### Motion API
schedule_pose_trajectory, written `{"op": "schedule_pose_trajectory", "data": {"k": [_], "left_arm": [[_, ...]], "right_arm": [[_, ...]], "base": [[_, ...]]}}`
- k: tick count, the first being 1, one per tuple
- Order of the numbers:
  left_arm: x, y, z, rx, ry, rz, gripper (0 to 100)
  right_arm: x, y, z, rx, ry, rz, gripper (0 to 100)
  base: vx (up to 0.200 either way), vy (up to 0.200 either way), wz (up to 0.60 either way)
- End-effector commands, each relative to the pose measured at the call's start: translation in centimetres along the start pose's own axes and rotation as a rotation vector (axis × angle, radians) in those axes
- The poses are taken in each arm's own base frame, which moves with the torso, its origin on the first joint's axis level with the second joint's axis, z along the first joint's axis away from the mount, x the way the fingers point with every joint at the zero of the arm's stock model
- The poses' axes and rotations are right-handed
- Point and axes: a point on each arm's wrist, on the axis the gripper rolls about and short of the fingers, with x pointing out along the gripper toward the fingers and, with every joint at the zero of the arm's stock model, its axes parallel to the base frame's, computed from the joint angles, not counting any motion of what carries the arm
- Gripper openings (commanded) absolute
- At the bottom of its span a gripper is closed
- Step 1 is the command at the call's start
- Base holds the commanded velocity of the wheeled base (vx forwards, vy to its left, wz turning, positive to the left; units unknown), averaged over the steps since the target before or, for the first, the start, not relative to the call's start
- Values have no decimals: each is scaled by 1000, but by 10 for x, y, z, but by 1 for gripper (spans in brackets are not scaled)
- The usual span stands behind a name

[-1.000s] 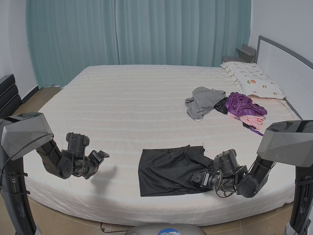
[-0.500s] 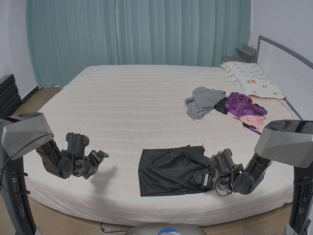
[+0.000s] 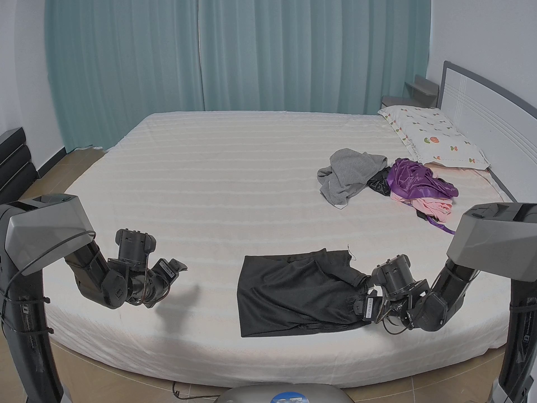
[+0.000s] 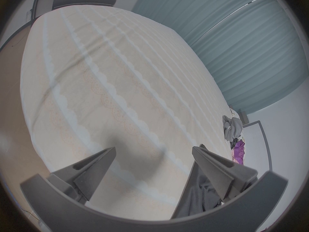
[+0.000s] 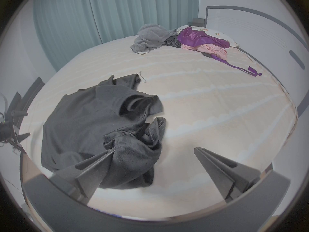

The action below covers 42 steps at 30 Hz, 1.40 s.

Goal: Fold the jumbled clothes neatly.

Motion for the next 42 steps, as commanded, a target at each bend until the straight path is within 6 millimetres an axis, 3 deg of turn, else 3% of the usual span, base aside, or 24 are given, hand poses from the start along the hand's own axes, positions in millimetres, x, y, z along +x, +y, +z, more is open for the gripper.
{"op": "schedule_pose_trajectory", "data": {"k": [1,10,16,29,36,42], "left_arm": [[1,1,-1,-1,1,2,100],[1,1,-1,-1,1,2,100],[1,1,-1,-1,1,2,100],[2,-1,2,-9,-21,5,100],[1,2,0,-6,-16,14,100],[0,4,-1,-5,-12,19,100]], "right_arm": [[-10,-23,-2,-21,20,-42,100],[-40,-27,13,15,-23,50,100],[-37,-25,24,91,-44,101,100],[-13,6,45,402,80,464,100],[15,18,41,420,116,460,100],[32,25,58,440,57,466,100]], "base": [[0,0,0],[0,0,0],[0,0,0],[0,0,0],[86,0,0],[0,0,0]]}}
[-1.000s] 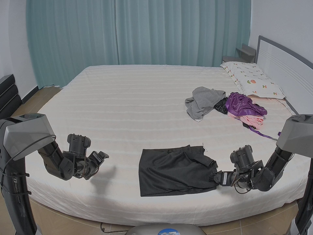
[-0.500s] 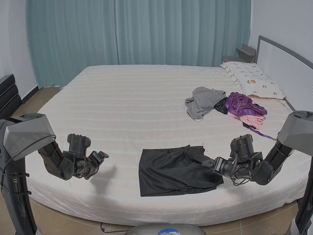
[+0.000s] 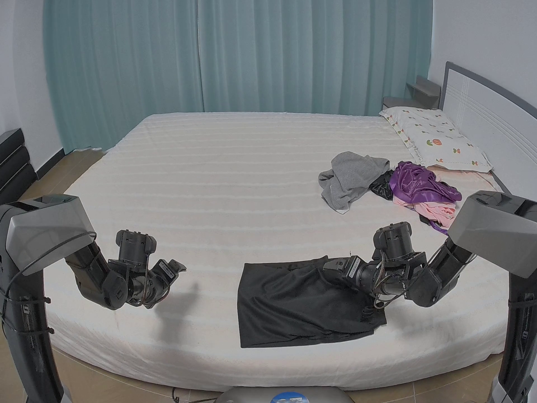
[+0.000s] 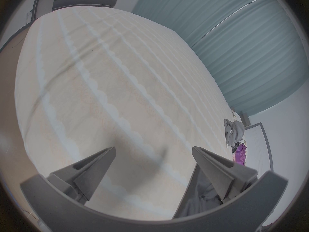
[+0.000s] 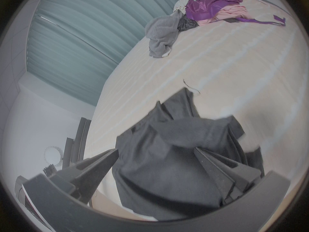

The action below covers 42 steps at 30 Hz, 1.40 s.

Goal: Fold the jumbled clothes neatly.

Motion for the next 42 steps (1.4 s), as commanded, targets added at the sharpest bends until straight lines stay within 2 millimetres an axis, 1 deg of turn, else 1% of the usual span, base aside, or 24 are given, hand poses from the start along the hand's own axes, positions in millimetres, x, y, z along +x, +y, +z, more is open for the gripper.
{"op": "schedule_pose_trajectory", "data": {"k": [1,3,4,5,8,10,11,13,15,16,19,20,22,23,27,29,30,32,34,36,37,39,42], "left_arm": [[-1,1,-1,0,1,1,100],[-1,1,-1,0,-2,-4,100],[-1,2,-2,2,-4,-6,100],[-1,2,-2,2,-4,-6,100],[-1,3,-2,2,-9,-14,100],[-1,2,-2,2,-11,-16,100],[-2,3,-2,0,-10,-12,100],[-5,7,-6,-1,-15,7,100],[-5,7,-6,-1,-15,7,100],[-5,4,-12,12,-28,-11,100],[-4,-2,-11,19,-44,-43,100],[-3,-6,-12,28,-46,-53,100],[-3,-6,-12,28,-46,-53,100],[-3,-23,-16,69,-76,-83,100],[2,-39,-26,167,-82,-113,100],[7,-51,-34,194,-72,-143,100],[7,-52,-35,196,-72,-145,100],[13,-63,-44,215,-63,-176,100],[15,-66,-47,219,-61,-186,100],[26,-73,-56,234,-50,-200,100],[28,-73,-57,235,-48,-200,100],[35,-79,-59,237,-53,-217,100],[48,-81,-61,234,-54,-224,100]], "right_arm": [[21,-6,4,7,-28,-30,100],[23,-5,8,4,-61,-45,100],[27,-8,12,9,-90,-65,100],[27,-8,12,8,-91,-66,100],[32,-17,27,19,-143,-87,100],[34,-20,29,21,-151,-90,100],[40,-30,35,31,-165,-101,100],[47,-43,42,57,-187,-104,100],[47,-43,42,57,-187,-104,100],[44,-53,49,85,-229,-69,100],[34,-55,49,68,-237,-53,100],[33,-55,49,64,-227,-46,100],[33,-55,49,64,-227,-46,100],[33,-59,44,62,-187,-31,100],[34,-58,43,59,-180,-27,100],[34,-58,42,59,-176,-27,100],[34,-58,42,59,-176,-27,100],[36,-58,42,37,-171,-32,100],[37,-58,41,20,-168,-34,100],[44,-59,35,-35,-153,-42,100],[44,-59,35,-38,-152,-42,100],[49,-57,32,-50,-144,-33,100],[52,-53,29,-58,-126,-18,100]], "base": [[0,0,0],[0,0,0],[0,0,0],[0,0,0],[0,0,0],[0,0,0],[0,0,0],[0,0,0],[0,0,0],[0,0,0],[0,0,0],[0,0,0],[0,0,0],[0,0,0],[0,0,0],[0,0,0],[0,0,0],[0,0,0],[0,0,0],[0,0,0],[0,0,0],[0,0,0],[0,0,0]]}}
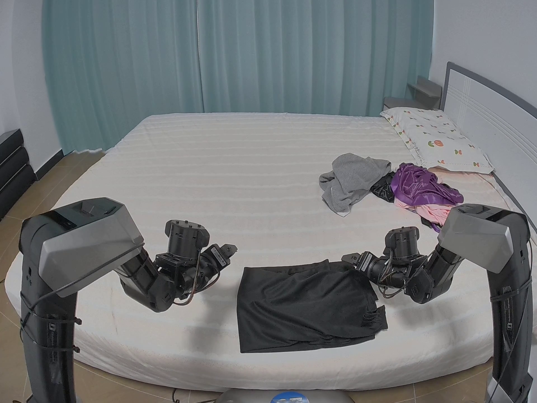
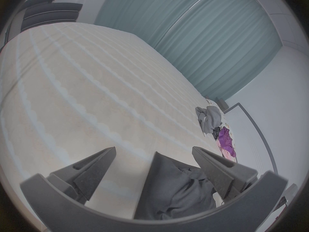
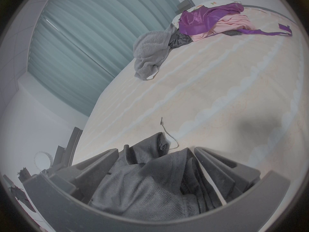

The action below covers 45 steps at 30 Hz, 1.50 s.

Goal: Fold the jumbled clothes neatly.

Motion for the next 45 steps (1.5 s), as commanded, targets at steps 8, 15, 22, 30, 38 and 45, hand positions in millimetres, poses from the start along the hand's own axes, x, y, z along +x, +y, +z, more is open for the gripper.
{"op": "schedule_pose_trajectory", "data": {"k": [8,15,22,30,38,45], "left_arm": [[36,-1,-19,14,-14,11,100],[46,-17,-32,36,-9,-32,100],[57,-29,-52,68,-22,-31,100],[66,-31,-56,112,-33,27,100],[68,-32,-57,111,-36,28,0],[68,-29,-52,100,-91,67,0]], "right_arm": [[4,6,-1,-23,-3,15,0],[0,2,17,-4,-98,24,0],[8,-8,12,22,-118,17,0],[9,-13,10,54,-153,10,0],[9,-13,9,54,-153,10,0],[8,-13,11,56,-159,14,0]], "base": [[0,0,0],[0,0,0],[0,0,0],[0,0,0],[0,0,0],[0,0,0]]}}
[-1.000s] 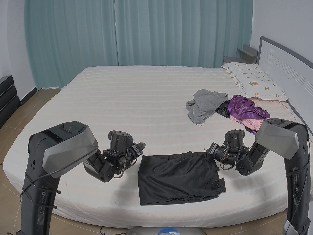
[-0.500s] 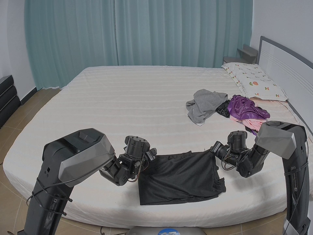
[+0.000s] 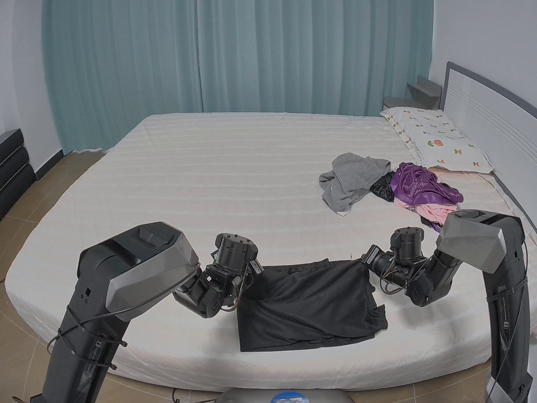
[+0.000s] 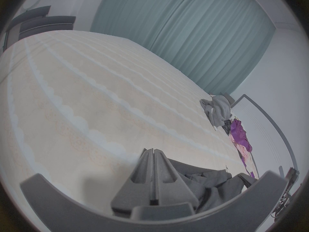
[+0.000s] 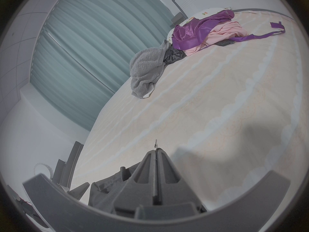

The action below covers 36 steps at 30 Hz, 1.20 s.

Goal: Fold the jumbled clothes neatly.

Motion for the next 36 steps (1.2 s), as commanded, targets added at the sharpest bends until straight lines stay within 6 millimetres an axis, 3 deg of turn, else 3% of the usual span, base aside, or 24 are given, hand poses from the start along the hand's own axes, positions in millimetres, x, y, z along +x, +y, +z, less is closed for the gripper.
{"op": "schedule_pose_trajectory", "data": {"k": [1,12,13,27,28,36], "left_arm": [[0,2,3,-11,-21,15,0],[-1,3,9,-79,-45,30,0],[-2,2,8,-76,-37,25,100],[0,-2,-3,4,35,-28,100],[-1,-3,-4,8,43,-30,0],[1,-8,-4,16,67,-19,0]], "right_arm": [[0,0,1,0,-2,2,0],[1,-3,5,5,-17,-1,0],[1,-3,5,4,-16,0,0],[3,-5,-1,5,1,-7,0],[2,-6,-2,9,2,-8,0],[2,-5,-2,25,2,-8,0]], "base": [[0,0,0],[0,0,0],[0,0,0],[0,0,0],[0,0,0],[0,0,0]]}}
